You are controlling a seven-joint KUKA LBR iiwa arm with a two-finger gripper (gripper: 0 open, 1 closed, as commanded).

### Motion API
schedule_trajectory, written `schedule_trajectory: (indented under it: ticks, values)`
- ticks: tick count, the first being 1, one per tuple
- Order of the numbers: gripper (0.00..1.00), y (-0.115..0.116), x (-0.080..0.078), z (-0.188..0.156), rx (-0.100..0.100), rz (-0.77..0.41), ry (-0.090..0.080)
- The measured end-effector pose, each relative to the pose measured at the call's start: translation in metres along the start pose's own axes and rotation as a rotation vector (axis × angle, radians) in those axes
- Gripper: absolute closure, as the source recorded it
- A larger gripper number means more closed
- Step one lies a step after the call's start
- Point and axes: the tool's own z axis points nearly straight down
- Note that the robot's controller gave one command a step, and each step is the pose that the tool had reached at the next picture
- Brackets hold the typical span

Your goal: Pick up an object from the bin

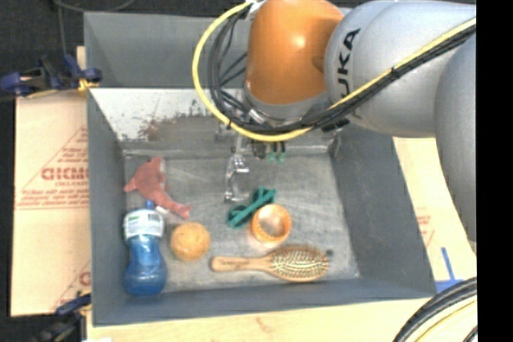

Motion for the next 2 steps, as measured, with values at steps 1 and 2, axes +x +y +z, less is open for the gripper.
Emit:
schedule_trajectory:
  ticks: [1,2]
  values:
    - [0.0,0.007,0.004,0.033,0.002,-0.077,-0.005]
    - [0.0,0.027,0.019,0.092,0.002,-0.236,-0.004]
